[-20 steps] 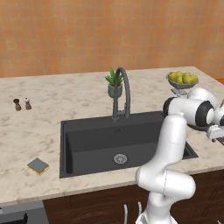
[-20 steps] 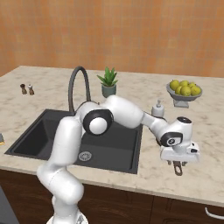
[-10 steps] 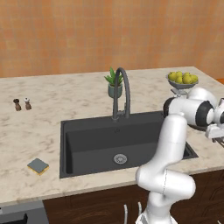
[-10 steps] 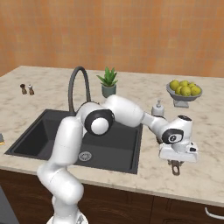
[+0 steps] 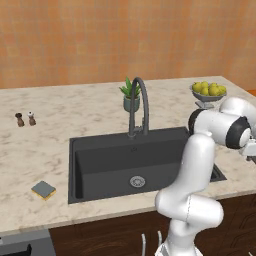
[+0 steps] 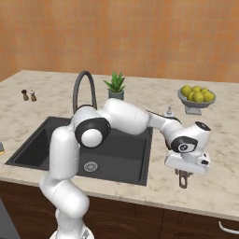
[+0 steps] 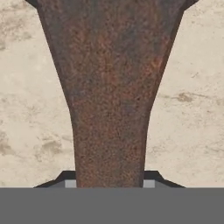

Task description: Pick the pan and sponge and place them into the sink. Then turn on the water.

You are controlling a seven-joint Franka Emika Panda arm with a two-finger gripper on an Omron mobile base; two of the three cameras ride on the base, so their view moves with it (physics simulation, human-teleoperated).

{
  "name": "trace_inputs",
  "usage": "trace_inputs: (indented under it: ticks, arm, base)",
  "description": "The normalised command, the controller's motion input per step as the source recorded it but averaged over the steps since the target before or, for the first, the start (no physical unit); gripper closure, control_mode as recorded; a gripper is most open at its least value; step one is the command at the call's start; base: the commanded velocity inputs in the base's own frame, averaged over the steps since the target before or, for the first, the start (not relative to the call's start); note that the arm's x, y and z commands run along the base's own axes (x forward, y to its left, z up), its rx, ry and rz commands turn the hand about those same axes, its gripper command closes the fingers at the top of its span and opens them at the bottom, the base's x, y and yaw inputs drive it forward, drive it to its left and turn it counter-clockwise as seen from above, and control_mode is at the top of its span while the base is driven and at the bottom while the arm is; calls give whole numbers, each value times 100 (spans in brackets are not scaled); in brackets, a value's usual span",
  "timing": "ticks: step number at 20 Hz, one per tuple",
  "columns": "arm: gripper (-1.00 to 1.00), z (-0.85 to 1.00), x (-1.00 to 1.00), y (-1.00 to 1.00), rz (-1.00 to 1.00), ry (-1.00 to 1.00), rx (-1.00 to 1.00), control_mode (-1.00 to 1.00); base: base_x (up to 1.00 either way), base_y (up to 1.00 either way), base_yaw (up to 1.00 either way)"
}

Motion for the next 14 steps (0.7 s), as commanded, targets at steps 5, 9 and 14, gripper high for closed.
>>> trace_inputs:
  ticks: [5, 9, 14]
  arm:
    - [100, 86, -47, 51, -1, -25, 16, -100]
    - [100, 51, -52, 82, 0, -13, 1, -100]
    - [100, 43, -66, 83, 1, 3, -10, -100]
  base:
    - [0, 0, 0]
    - [0, 0, 0]
    - [0, 0, 0]
